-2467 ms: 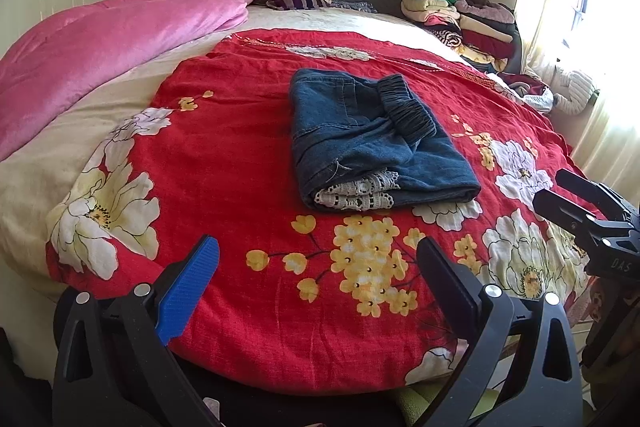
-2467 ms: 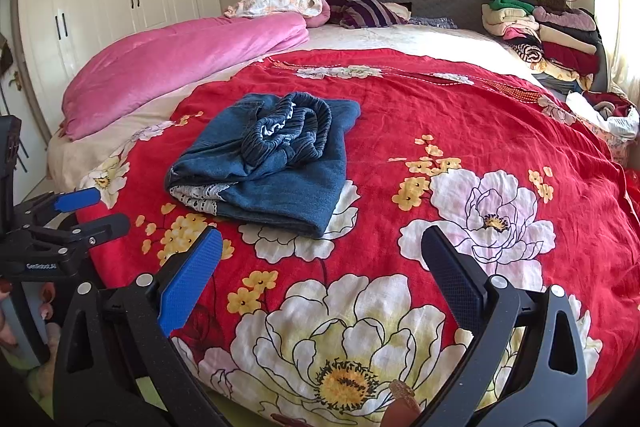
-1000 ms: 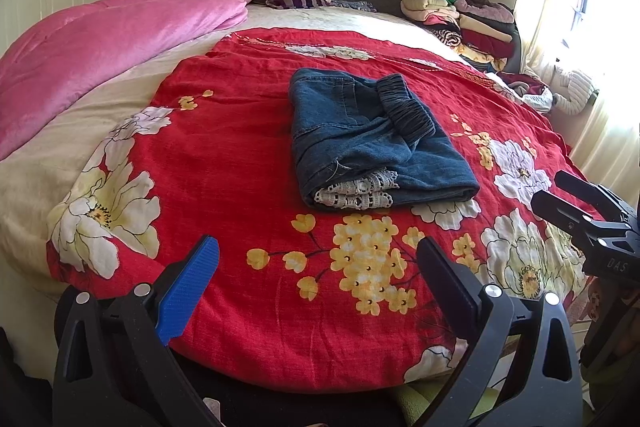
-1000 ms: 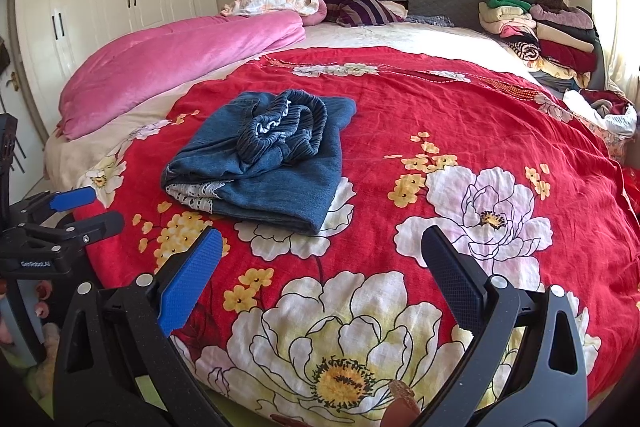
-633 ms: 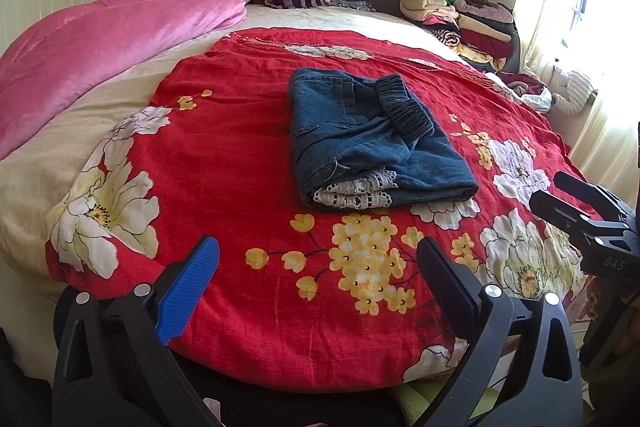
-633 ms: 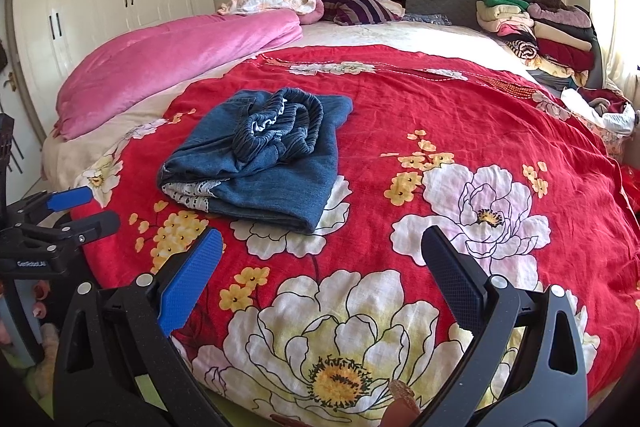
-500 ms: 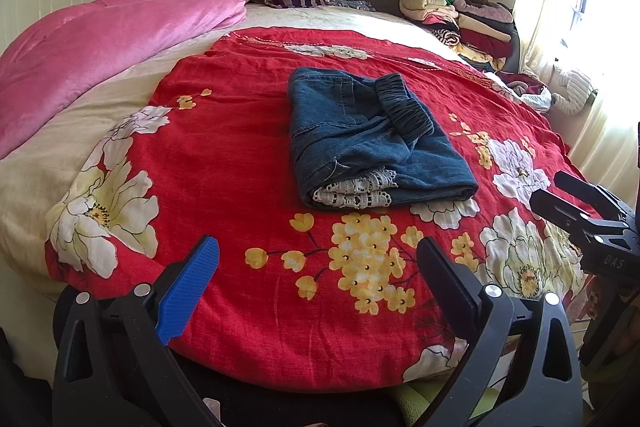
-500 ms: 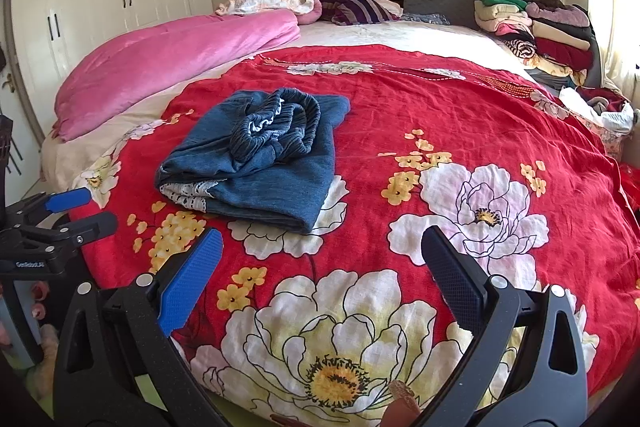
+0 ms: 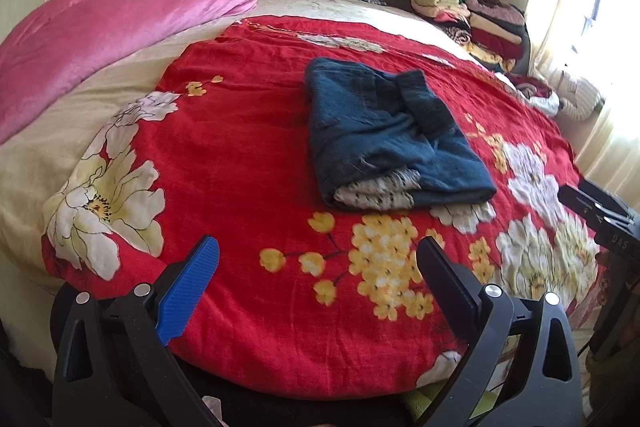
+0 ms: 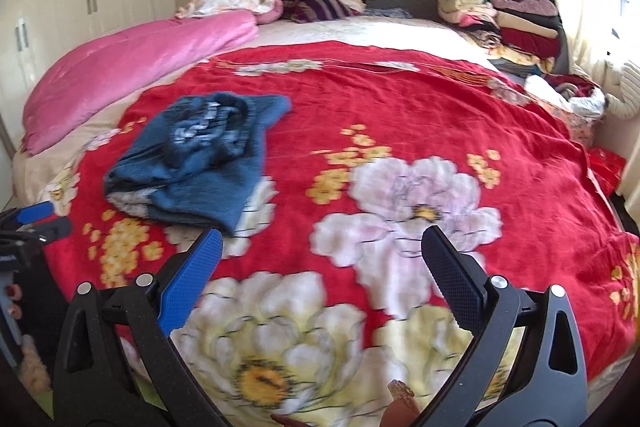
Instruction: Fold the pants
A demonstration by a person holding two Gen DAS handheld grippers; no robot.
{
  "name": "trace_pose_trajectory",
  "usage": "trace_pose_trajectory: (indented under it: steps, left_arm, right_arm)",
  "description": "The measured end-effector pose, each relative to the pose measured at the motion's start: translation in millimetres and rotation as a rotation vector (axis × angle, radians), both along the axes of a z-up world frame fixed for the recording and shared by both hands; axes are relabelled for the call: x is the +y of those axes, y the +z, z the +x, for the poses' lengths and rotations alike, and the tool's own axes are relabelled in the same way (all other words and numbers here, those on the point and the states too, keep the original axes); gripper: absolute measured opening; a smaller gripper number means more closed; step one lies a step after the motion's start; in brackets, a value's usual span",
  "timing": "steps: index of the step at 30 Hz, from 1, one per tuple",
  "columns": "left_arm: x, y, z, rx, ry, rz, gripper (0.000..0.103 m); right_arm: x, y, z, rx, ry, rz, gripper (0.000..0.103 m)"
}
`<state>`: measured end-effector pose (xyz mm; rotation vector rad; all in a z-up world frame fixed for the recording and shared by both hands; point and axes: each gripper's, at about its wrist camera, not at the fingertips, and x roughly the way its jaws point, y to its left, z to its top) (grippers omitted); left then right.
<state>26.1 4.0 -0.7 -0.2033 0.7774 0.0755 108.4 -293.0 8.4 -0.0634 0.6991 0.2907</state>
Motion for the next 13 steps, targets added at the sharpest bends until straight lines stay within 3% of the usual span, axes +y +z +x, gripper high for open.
trace_pose_trajectory:
  steps: [4, 9, 13]
  left_arm:
    - [49.4, 6.1, 25.1, -0.017, 0.101, -0.021, 0.099]
    - [145.5, -1.7, 105.1, 0.101, 0.272, 0.102, 0.099]
    - [206.6, -11.3, 168.9, 0.167, 0.344, 0.092, 0.099]
  right_arm:
    - [-53.8, 0.5, 37.0, 0.018, -0.139, -0.01, 0.094]
    - [-141.4, -9.9, 110.3, 0.078, -0.351, -0.078, 0.094]
    - [-208.4, -25.4, 179.1, 0.156, -0.492, -0.08, 0.094]
